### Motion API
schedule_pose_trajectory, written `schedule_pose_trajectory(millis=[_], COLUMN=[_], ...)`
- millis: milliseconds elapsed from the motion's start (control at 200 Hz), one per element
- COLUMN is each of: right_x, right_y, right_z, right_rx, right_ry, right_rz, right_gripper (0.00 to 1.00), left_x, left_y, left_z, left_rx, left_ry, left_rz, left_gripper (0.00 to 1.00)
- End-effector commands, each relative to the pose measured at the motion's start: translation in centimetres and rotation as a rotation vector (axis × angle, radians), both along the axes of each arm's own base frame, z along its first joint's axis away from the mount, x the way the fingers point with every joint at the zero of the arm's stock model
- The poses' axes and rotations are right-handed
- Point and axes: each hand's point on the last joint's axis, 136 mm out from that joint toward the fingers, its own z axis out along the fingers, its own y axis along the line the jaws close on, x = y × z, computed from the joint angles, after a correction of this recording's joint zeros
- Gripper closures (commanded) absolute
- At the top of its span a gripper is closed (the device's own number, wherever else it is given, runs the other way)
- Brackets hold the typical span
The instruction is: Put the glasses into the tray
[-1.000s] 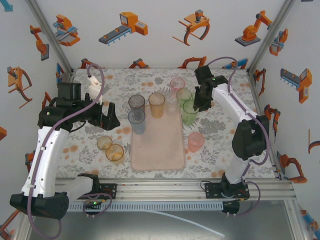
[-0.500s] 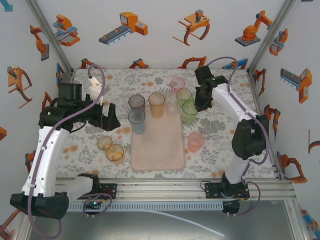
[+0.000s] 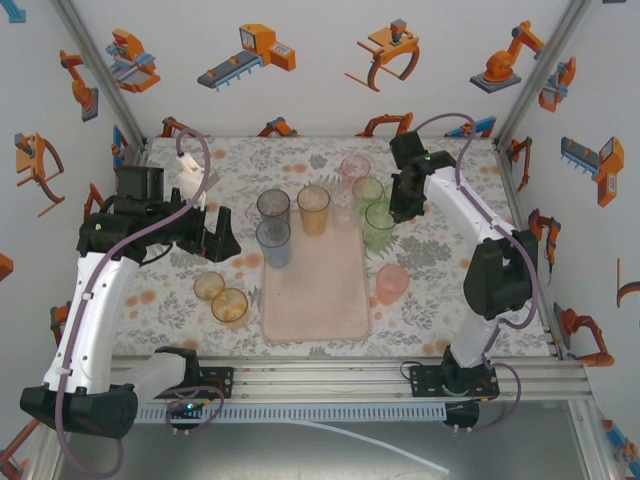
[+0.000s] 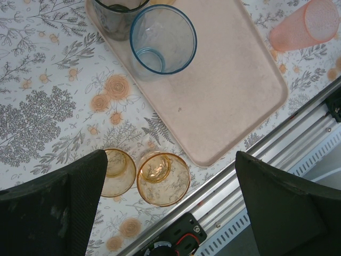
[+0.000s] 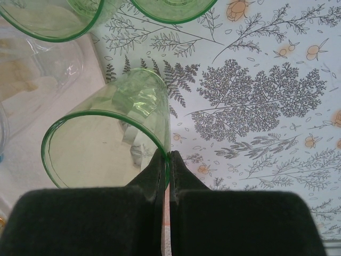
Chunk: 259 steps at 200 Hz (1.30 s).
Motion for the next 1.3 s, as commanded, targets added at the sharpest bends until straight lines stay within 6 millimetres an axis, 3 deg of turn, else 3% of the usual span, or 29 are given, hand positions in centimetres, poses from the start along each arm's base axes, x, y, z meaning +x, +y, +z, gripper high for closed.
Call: schedule_pose_trajectory(millis=[0, 401, 896, 1292], right_x=[0.0, -0.6, -2.8, -4.1], right_y=[-0.5, -0.8, -1.6, -0.3], right_z=[2.7, 5.3, 8.4, 10.4], right_rx=[0.02, 0.042, 0.043, 0.059], right_ry=[-0.053, -0.093, -0.125, -0.149], right_rz=[-0.006, -0.002, 0.015, 0.052], right_gripper=[1.0, 1.0, 1.0, 1.0], left_x=[-0.3, -0.3, -0.3, -0.3], left_y=[-0.4, -0.3, -0.1, -0.1], left_z=[0.8, 1.1, 1.5, 1.3], left_rx=[-0.015, -0.01, -0.002, 0.001], left_ry=[-0.019, -0.029, -0.042, -0.037], left_rz=[-0.022, -0.019, -0.014, -0.013], left_gripper=[0.03, 0.03, 0.03, 0.03])
